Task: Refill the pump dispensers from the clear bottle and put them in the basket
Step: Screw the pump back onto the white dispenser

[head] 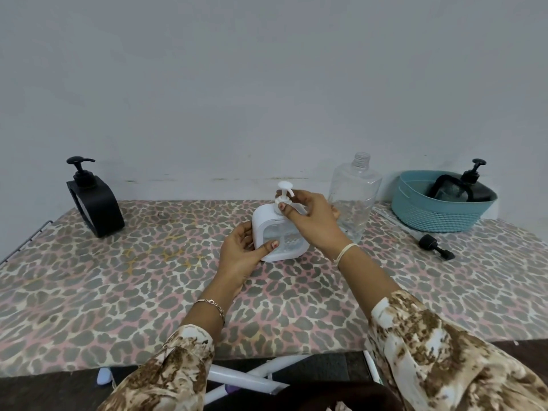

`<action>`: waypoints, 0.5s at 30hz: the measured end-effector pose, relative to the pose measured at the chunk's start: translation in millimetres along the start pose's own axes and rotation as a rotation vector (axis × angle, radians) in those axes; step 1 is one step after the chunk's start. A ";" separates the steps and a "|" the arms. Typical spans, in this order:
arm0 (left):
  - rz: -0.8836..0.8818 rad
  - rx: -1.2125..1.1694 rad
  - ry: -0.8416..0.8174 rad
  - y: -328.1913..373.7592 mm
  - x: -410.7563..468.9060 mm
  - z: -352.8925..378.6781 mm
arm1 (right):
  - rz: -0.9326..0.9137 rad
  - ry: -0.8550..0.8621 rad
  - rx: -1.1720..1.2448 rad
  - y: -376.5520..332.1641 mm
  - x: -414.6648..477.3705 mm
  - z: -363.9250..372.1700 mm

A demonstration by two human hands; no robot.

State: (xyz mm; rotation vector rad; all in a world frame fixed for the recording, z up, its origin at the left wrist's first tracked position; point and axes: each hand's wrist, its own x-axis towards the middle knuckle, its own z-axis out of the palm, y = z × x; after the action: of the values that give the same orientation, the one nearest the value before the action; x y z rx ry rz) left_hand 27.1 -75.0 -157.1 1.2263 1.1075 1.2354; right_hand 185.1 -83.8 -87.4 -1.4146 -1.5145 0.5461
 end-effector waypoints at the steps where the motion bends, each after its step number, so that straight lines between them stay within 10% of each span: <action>1: 0.002 0.002 0.004 -0.2 0.0 0.2 | -0.001 0.040 -0.046 0.0 0.5 -0.2; 10: 0.027 0.033 0.052 -2.4 -0.2 2.2 | -0.010 0.317 -0.330 -5.1 -2.5 11.9; 15: 0.030 0.013 0.014 -1.9 -0.7 0.8 | -0.017 0.195 -0.176 0.3 -3.5 9.3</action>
State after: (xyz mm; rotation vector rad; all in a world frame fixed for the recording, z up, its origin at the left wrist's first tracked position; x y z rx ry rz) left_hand 28.0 -75.6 -159.0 1.2496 1.1124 1.2624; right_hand 176.9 -84.4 -92.9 -1.5401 -1.4426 0.2603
